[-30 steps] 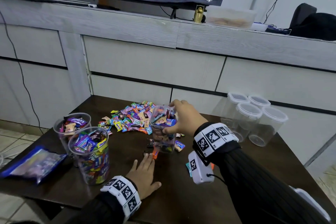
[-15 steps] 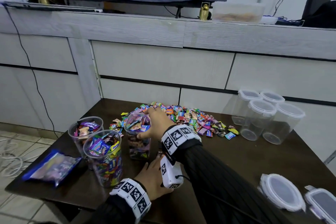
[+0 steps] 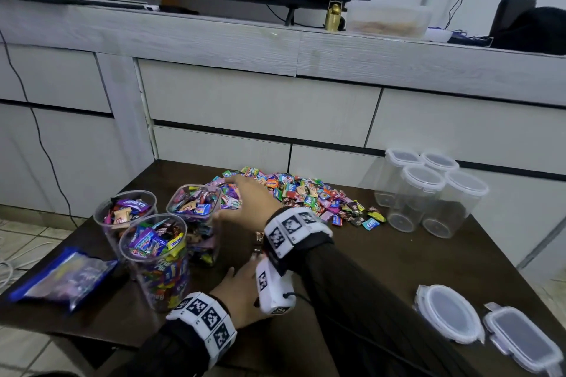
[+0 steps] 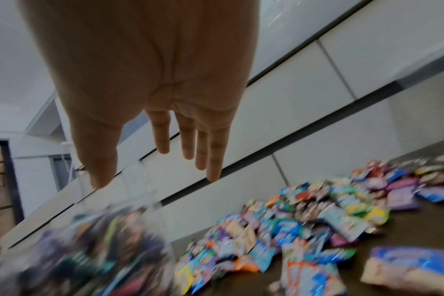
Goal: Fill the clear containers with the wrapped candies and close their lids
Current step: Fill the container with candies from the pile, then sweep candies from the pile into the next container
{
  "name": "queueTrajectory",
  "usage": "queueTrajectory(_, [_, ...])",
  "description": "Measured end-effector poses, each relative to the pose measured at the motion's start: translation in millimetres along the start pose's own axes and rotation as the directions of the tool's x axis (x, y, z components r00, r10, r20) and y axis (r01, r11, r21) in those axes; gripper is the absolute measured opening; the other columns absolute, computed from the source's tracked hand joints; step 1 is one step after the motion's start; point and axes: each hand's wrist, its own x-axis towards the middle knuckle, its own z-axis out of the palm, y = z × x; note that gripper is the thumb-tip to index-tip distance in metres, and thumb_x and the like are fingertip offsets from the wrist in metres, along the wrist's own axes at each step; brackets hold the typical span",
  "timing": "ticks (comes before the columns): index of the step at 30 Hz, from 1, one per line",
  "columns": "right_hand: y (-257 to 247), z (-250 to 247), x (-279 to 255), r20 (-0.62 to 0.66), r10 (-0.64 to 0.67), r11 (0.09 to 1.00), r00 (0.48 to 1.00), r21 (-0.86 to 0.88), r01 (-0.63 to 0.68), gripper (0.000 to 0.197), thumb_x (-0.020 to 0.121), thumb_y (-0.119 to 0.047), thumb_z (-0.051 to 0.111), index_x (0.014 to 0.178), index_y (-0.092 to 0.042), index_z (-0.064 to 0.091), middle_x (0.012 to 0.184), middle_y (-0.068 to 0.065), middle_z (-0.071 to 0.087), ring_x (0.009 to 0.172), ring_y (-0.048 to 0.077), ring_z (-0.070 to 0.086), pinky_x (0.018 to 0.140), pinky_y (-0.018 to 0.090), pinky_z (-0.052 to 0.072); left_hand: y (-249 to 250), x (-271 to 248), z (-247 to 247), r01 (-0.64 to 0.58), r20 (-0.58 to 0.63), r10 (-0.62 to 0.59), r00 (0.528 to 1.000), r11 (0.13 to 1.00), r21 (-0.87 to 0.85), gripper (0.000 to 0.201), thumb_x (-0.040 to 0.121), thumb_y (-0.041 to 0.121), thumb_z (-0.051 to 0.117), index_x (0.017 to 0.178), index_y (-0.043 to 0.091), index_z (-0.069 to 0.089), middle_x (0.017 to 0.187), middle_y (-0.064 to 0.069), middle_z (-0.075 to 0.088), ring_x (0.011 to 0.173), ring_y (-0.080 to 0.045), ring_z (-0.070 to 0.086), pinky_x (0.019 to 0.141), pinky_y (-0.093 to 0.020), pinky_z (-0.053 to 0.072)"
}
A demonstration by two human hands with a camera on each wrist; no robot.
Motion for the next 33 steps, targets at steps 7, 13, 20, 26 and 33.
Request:
queueTrajectory(7, [112.7,-111.6,-62.5,-0.292,0.256,0.939,0.922,-0.153,-0.309,0.056,0.084,-0.029,0.069,0.131,-0.011,0.046,0.134,0.012,0.049,0.124,0.025,0.046,0.103,0.031,0.035,6.7,26.2,-0.4,-0.045,0.039,0.041,0.998,0.995,0.093,0.080,0.090,0.060,0.050,0.152,0.018,0.022,0.164,0.001,-0.002,0.150,-0.015,-0.003,0.121,-0.045,0.000])
queueTrajectory(13, [211.4,-175.6,-101.3,-0.474,0.483,0.662,0.736,-0.351,-0.662,0.073,0.079,-0.033,0.072,0.139,-0.011,0.036,0.143,0.017,0.039,0.130,0.035,0.036,0.104,0.046,0.036,28.7,44.6,-6.6,-0.072,0.011,0.072,0.997,0.996,0.052,0.068,0.092,0.056,0.051,0.148,0.027,0.028,0.163,0.003,0.002,0.150,-0.016,0.004,0.121,-0.043,0.014])
queueTrajectory(20, [261.7,-174.0,-98.0,-0.409,0.522,0.544,0.748,-0.517,-0.662,0.076,0.079,-0.043,0.070,0.140,-0.022,0.029,0.149,0.008,0.031,0.136,0.035,0.026,0.102,0.051,0.037,28.5,55.9,-5.1,-0.085,0.008,0.085,0.996,0.995,0.051,0.069,0.087,0.060,0.056,0.144,0.028,0.031,0.163,0.005,0.002,0.149,-0.014,0.007,0.118,-0.042,0.022])
queueTrajectory(26, [258.1,-159.1,-78.2,-0.577,0.431,0.541,0.693,-0.450,-0.711,0.075,0.071,-0.048,0.076,0.120,-0.003,0.039,0.123,0.021,0.047,0.118,0.037,0.042,0.087,0.047,0.045,25.9,57.5,-5.4,-0.098,-0.007,0.099,0.995,0.994,0.054,0.067,0.086,0.061,0.057,0.141,0.030,0.034,0.163,0.007,0.004,0.149,-0.013,0.008,0.117,-0.044,0.020])
queueTrajectory(33, [236.7,-163.3,-80.7,-0.481,0.422,0.524,0.768,-0.562,-0.640,0.067,0.076,-0.041,0.071,0.120,-0.004,0.037,0.123,0.020,0.041,0.114,0.039,0.044,0.094,0.046,0.042,26.2,56.9,-5.0,-0.100,-0.012,0.100,0.995,0.994,0.035,0.066,0.086,0.060,0.057,0.141,0.031,0.034,0.163,0.007,0.004,0.149,-0.012,0.007,0.118,-0.044,0.019])
